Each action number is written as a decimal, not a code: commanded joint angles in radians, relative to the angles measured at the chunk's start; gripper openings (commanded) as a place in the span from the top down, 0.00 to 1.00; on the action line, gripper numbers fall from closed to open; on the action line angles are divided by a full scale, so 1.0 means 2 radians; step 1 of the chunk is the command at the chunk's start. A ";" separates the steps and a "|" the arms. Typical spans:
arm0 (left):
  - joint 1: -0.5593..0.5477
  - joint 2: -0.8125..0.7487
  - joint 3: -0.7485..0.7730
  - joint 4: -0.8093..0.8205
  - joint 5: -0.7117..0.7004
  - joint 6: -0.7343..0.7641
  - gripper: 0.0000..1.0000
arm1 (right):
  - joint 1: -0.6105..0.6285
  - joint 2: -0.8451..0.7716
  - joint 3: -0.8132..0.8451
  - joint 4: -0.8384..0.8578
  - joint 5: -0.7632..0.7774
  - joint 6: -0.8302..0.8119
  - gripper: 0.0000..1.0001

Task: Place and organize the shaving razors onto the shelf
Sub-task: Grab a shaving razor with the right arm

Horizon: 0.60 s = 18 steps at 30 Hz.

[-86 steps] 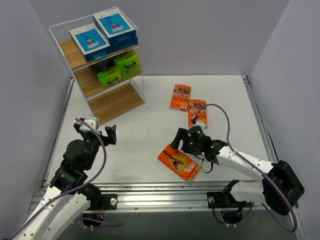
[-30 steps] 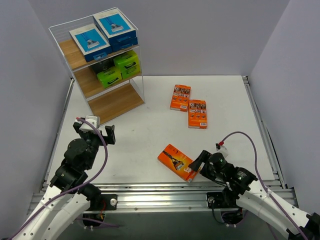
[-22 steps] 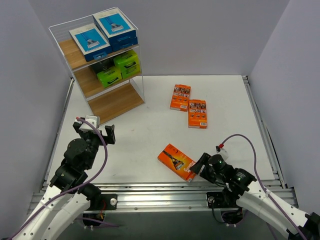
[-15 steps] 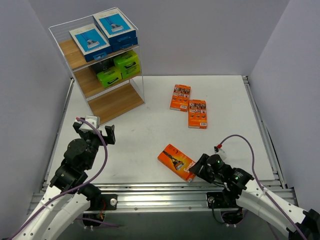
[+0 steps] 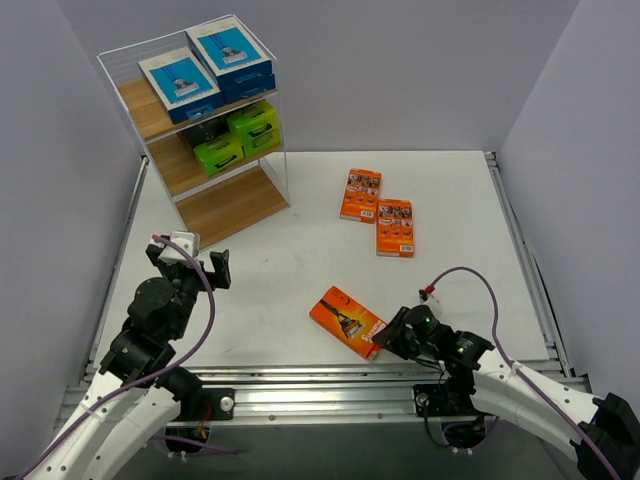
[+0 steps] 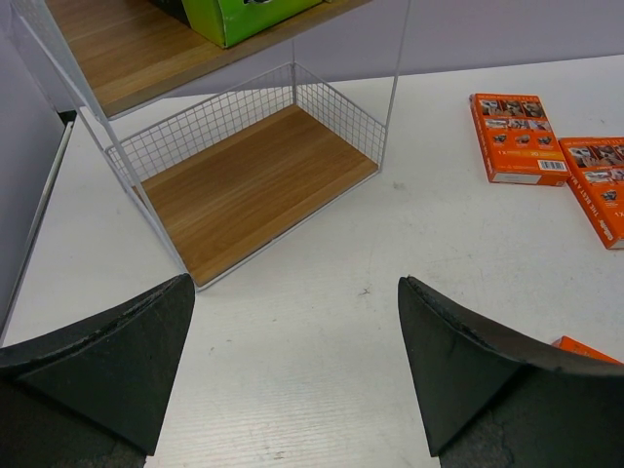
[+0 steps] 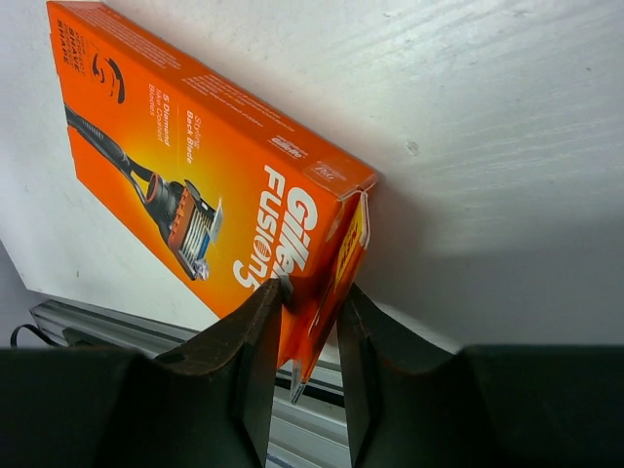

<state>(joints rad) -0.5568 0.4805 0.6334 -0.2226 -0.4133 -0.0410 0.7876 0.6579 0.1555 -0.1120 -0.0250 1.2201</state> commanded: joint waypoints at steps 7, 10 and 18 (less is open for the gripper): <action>-0.003 -0.009 0.021 0.009 0.012 -0.005 0.06 | 0.007 0.074 -0.009 0.103 0.005 0.019 0.87; -0.003 -0.012 0.021 0.008 0.013 -0.006 0.06 | 0.007 0.106 -0.003 0.148 0.006 0.026 0.91; -0.003 -0.035 0.015 0.012 -0.002 -0.007 0.06 | 0.005 0.228 0.029 0.254 0.000 0.027 1.00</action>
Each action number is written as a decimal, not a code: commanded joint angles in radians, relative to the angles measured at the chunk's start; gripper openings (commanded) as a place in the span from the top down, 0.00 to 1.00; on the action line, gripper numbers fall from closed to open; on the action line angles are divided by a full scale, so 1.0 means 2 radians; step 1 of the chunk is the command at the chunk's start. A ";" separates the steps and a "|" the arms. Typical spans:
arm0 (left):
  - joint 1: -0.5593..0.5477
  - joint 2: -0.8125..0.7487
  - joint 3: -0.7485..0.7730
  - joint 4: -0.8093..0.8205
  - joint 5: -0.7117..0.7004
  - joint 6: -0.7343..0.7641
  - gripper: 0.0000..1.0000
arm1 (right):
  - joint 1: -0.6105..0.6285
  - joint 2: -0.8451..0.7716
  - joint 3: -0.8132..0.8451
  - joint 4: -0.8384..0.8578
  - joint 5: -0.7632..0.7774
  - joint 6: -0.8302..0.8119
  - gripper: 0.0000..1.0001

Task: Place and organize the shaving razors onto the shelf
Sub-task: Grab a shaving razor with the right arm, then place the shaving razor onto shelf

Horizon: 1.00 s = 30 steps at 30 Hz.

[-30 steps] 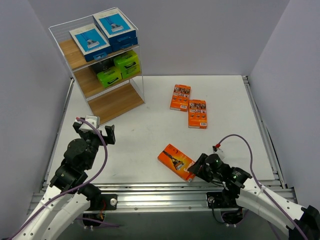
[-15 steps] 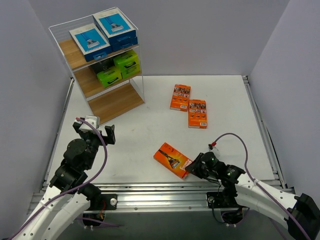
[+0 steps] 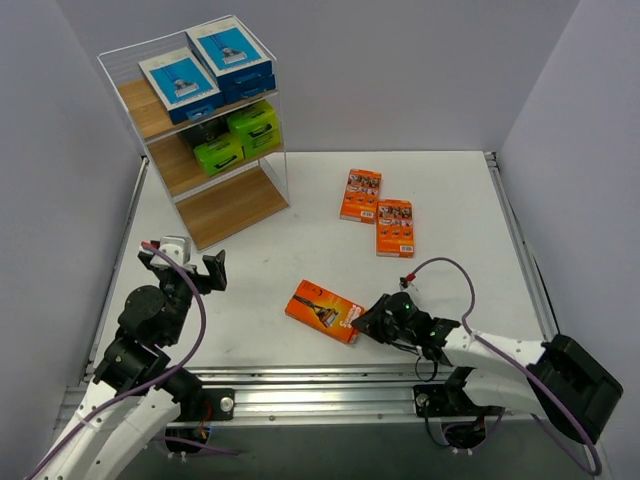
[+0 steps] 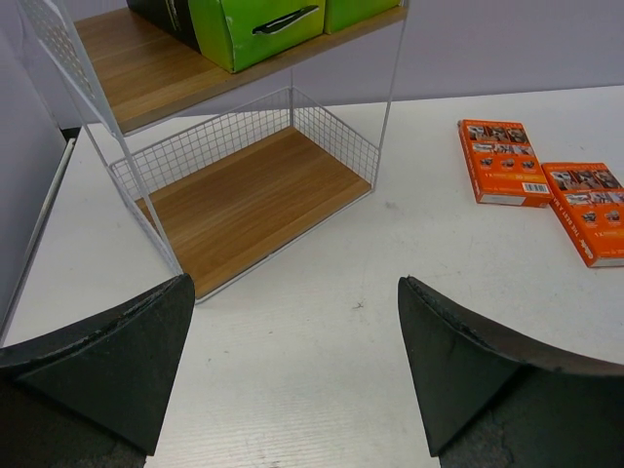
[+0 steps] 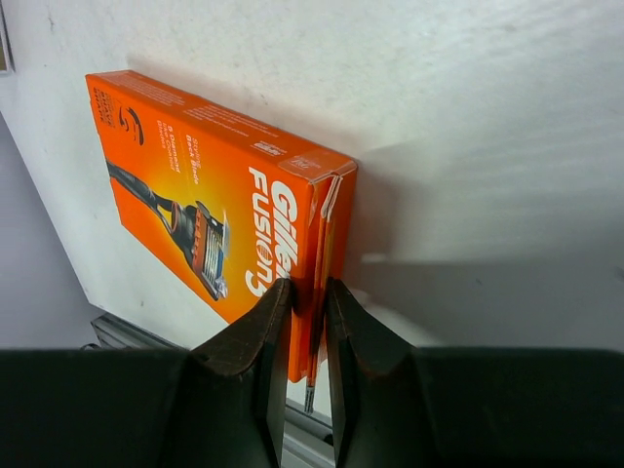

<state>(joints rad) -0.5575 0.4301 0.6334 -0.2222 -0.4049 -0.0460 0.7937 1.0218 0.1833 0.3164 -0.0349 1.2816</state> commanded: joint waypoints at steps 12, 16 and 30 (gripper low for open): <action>-0.007 -0.019 0.014 0.014 -0.015 -0.005 0.06 | -0.039 0.221 0.105 0.210 -0.049 -0.023 1.00; -0.007 -0.020 0.014 0.014 -0.014 -0.005 0.06 | -0.057 0.241 0.175 0.182 -0.057 -0.065 1.00; -0.009 -0.023 0.014 0.016 -0.009 -0.008 0.06 | -0.086 0.343 0.291 0.234 -0.098 -0.058 1.00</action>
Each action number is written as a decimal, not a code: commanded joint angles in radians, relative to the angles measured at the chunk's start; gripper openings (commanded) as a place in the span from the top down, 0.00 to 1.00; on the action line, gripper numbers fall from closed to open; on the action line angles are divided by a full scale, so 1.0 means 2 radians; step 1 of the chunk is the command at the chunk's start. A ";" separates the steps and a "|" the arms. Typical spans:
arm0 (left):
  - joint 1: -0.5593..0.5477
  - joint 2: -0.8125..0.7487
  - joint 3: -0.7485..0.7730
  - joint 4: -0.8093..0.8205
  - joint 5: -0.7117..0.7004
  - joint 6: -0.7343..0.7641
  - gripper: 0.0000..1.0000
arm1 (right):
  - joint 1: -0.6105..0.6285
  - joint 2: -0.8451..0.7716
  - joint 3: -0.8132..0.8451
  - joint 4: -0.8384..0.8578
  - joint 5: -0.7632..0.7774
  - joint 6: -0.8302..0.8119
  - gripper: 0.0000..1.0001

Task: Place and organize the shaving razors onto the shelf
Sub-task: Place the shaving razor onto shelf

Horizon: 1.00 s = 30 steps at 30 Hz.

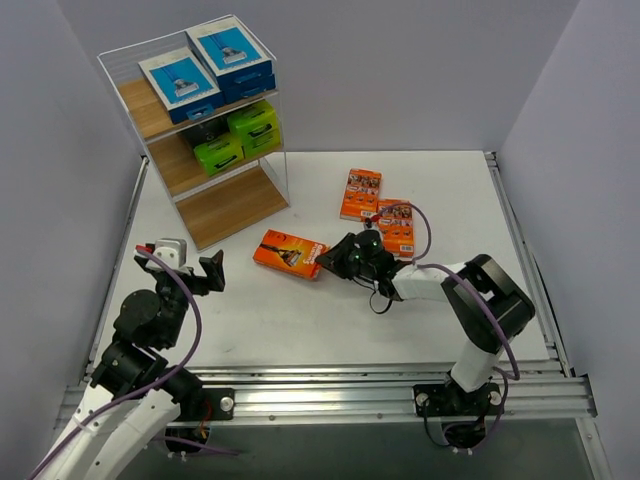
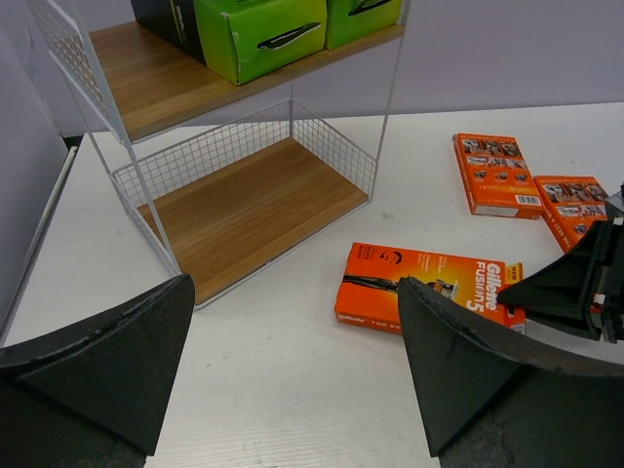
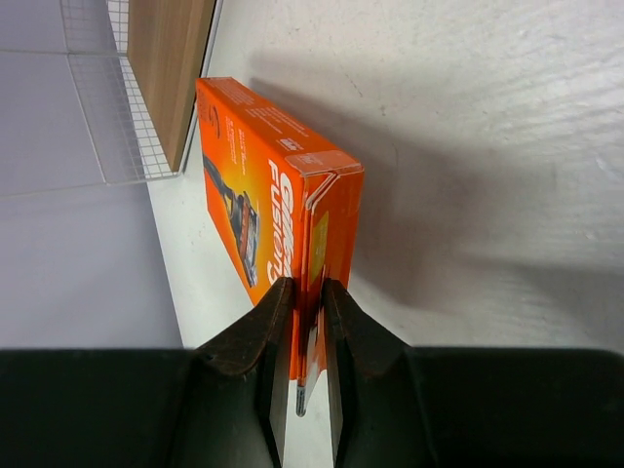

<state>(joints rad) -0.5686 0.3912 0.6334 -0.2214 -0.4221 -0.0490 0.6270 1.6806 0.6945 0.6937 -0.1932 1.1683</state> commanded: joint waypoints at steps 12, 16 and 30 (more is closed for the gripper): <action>-0.007 -0.009 0.012 0.018 -0.001 -0.007 0.06 | -0.010 0.082 0.121 0.074 -0.030 0.010 1.00; -0.009 -0.012 0.012 0.019 -0.002 -0.007 0.06 | -0.011 0.108 0.144 0.093 -0.028 0.024 1.00; -0.018 -0.021 0.008 0.023 -0.006 -0.007 0.06 | -0.011 0.201 0.228 0.129 0.016 0.080 1.00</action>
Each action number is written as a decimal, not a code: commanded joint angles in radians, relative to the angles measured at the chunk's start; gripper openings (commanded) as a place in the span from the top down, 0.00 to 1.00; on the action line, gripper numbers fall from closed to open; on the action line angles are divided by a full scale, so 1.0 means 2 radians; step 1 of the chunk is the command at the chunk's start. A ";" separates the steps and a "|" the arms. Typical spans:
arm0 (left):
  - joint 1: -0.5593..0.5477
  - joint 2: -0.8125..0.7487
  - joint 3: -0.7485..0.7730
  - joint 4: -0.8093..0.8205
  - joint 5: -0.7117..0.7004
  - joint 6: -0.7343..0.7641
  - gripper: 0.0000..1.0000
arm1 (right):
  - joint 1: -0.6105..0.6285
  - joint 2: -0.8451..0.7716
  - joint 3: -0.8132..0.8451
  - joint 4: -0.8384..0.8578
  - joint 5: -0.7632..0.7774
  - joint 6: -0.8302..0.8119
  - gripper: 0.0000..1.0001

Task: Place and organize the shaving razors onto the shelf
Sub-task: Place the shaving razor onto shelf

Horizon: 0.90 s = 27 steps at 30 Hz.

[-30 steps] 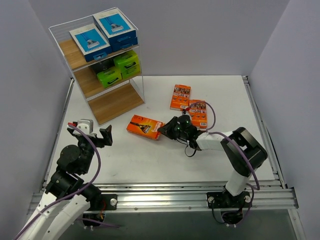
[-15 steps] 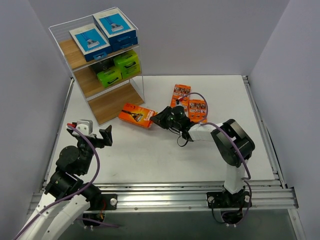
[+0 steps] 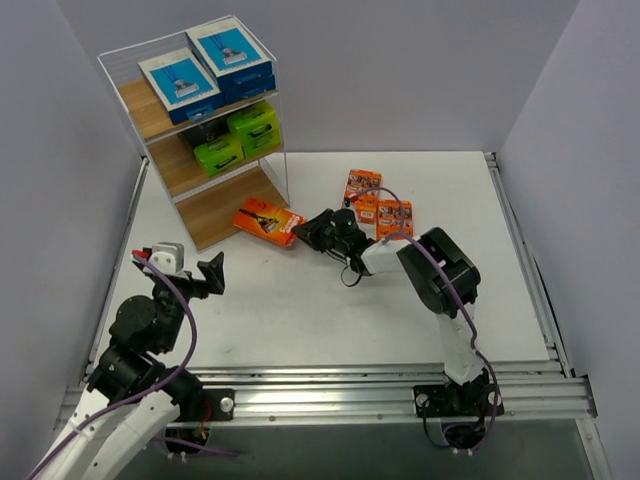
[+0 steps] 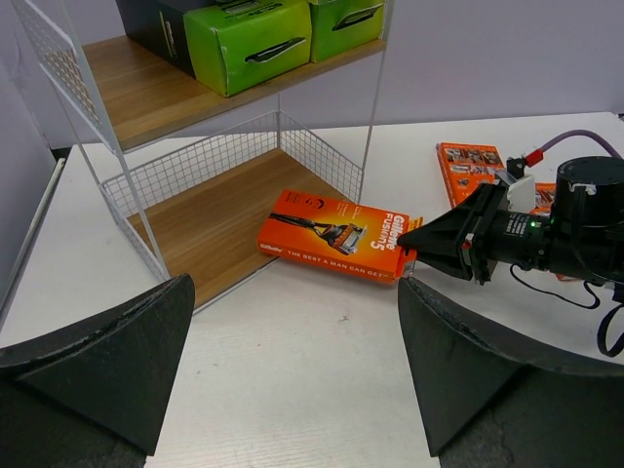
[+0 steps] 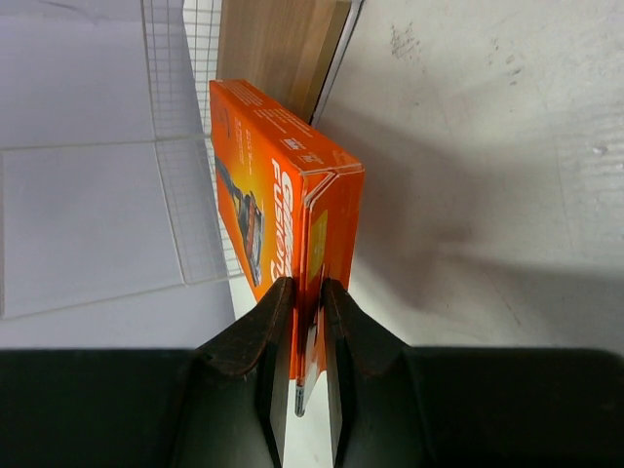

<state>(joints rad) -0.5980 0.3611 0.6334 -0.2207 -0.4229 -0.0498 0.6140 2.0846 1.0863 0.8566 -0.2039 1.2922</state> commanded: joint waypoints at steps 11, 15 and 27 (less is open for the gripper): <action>-0.010 -0.018 0.007 0.023 -0.016 -0.007 0.06 | 0.022 0.065 0.142 0.027 0.075 0.049 1.00; -0.015 -0.026 0.006 0.023 -0.028 -0.007 0.06 | 0.034 0.089 0.171 0.031 0.097 0.064 1.00; -0.029 -0.046 0.003 0.027 -0.065 -0.003 0.06 | 0.067 0.124 0.209 0.025 0.207 0.106 1.00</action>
<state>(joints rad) -0.6456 0.2787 0.6327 -0.2146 -0.5217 -0.0525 0.7353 2.3329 1.4425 0.8520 0.0940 1.4597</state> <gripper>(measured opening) 0.941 0.120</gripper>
